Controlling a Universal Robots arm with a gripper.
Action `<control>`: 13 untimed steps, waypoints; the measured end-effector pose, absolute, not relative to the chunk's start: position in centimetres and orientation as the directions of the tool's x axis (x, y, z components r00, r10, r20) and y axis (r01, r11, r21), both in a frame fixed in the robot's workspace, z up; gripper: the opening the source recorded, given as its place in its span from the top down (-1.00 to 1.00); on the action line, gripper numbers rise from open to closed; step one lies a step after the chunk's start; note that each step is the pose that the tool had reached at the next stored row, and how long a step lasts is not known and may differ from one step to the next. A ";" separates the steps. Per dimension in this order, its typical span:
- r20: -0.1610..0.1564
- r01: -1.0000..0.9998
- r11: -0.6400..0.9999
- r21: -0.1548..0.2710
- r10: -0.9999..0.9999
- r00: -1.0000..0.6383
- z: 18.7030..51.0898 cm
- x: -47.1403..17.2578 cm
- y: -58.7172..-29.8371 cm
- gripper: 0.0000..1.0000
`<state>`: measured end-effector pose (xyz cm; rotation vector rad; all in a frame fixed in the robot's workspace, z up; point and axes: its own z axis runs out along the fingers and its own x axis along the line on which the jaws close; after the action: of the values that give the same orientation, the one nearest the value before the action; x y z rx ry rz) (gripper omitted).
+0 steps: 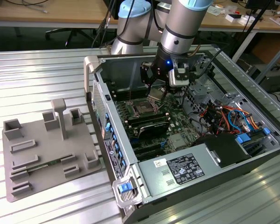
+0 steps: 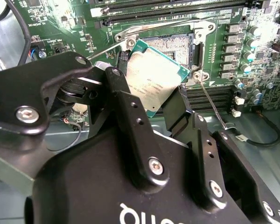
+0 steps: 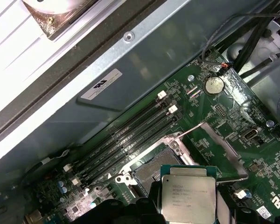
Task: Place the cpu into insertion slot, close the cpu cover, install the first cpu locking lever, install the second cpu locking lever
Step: 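Place the cpu into insertion slot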
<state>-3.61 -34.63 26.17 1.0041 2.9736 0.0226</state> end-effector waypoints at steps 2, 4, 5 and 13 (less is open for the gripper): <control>0.002 0.609 0.793 0.015 0.609 -0.793 26.2 -3.6 -34.6 -0.09; 0.002 0.611 0.791 0.014 0.611 -0.791 26.1 -3.6 -34.6 -0.09; 0.002 0.612 0.791 0.014 0.612 -0.791 26.1 -3.6 -34.6 -0.09; 0.001 0.621 0.784 0.014 0.621 -0.784 26.1 -3.6 -34.6 -0.09</control>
<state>-3.61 -34.63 26.12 1.0315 2.9639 0.0217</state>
